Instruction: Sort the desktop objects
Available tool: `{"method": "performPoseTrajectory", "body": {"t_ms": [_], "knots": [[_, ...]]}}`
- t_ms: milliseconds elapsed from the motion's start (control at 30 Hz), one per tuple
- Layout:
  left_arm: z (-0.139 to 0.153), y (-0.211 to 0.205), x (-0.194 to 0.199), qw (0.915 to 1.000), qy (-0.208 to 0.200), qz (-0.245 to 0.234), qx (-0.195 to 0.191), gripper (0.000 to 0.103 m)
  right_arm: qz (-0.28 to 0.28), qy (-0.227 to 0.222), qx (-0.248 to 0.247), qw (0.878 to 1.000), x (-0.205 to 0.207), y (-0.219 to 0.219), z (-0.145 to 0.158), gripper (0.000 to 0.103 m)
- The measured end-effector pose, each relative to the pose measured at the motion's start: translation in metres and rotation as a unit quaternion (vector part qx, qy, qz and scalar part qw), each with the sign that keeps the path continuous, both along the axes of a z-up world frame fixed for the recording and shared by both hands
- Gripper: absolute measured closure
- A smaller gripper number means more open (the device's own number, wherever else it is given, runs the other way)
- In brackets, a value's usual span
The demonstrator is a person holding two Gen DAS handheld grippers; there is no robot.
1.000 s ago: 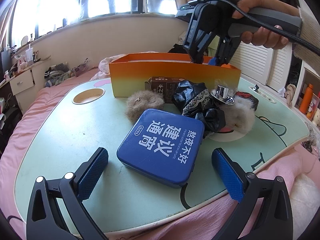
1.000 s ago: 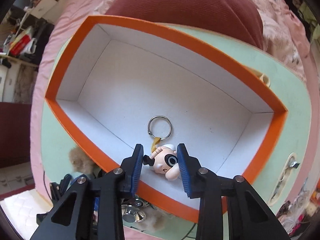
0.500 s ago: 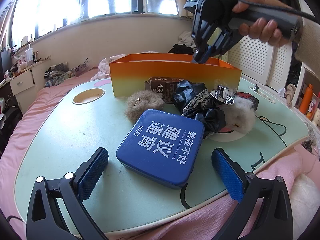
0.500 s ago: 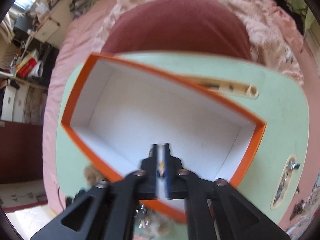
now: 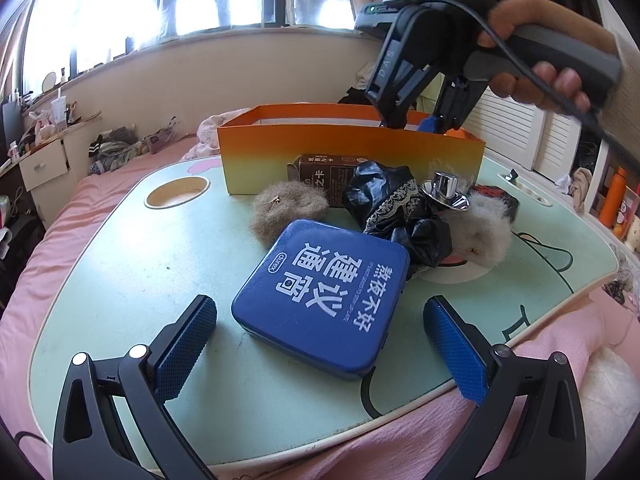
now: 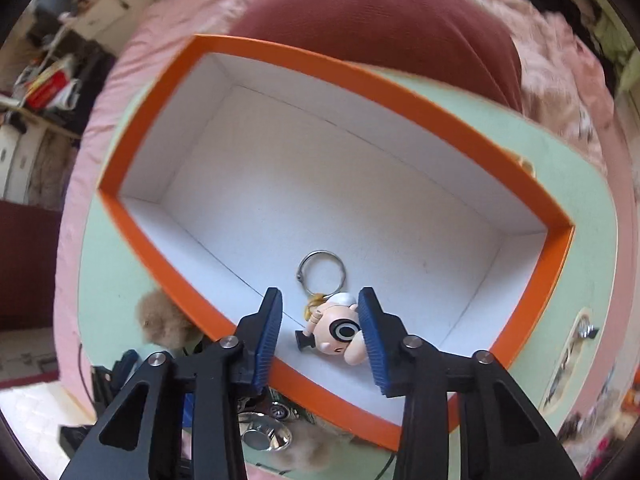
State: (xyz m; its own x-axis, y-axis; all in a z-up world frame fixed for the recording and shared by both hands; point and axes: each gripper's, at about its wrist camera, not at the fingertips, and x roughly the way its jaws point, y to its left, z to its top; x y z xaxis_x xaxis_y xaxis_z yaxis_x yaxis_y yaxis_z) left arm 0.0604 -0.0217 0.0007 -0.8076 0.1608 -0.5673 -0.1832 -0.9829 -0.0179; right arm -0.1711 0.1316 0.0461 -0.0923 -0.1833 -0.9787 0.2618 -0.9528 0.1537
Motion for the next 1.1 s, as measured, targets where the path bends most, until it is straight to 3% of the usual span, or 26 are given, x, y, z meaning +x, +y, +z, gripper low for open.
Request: {"method": "performPoseTrajectory", "body": {"t_ms": [100,200,367,600,667,733,800,900,1000,1100], "knots": [[0.000,0.000,0.000,1.0000,0.000,0.000,-0.001,0.000,-0.012,0.023,-0.034,0.999,0.006,0.008,-0.008,0.070],[0.000,0.001,0.000,1.0000,0.000,0.000,-0.001,0.000,-0.012,0.056,-0.048,0.997,0.013,0.006,-0.012,0.079],[0.000,0.001,0.000,1.0000,0.000,0.000,-0.001,0.000,0.003,0.122,-0.010,0.992,0.023,-0.024,-0.008,0.086],[0.000,0.001,0.000,1.0000,0.000,0.000,0.000,0.000,0.013,0.146,0.032,0.989,0.029,-0.007,0.027,0.086],[0.000,0.001,0.000,1.0000,0.000,0.000,-0.001,0.000,0.018,0.152,0.046,0.987,0.031,-0.005,0.033,0.080],[0.000,0.001,0.000,1.0000,0.000,0.000,0.000,0.000,0.019,0.157,0.071,0.985,0.032,-0.005,0.036,0.064],[0.000,0.001,0.000,1.0000,0.000,0.000,-0.001,0.000,0.013,0.150,0.080,0.985,0.030,-0.001,0.037,0.058],[0.000,0.001,0.000,1.0000,0.000,0.001,0.000,0.000,0.005,0.116,0.056,0.992,0.022,0.006,0.033,0.057],[0.000,0.001,0.000,1.0000,0.000,0.001,0.000,0.000,-0.012,0.064,0.007,0.998,0.007,0.017,0.026,0.053],[0.000,0.002,0.000,1.0000,0.000,0.001,-0.001,0.000,-0.034,0.003,-0.065,0.997,-0.010,0.030,0.014,0.058]]}}
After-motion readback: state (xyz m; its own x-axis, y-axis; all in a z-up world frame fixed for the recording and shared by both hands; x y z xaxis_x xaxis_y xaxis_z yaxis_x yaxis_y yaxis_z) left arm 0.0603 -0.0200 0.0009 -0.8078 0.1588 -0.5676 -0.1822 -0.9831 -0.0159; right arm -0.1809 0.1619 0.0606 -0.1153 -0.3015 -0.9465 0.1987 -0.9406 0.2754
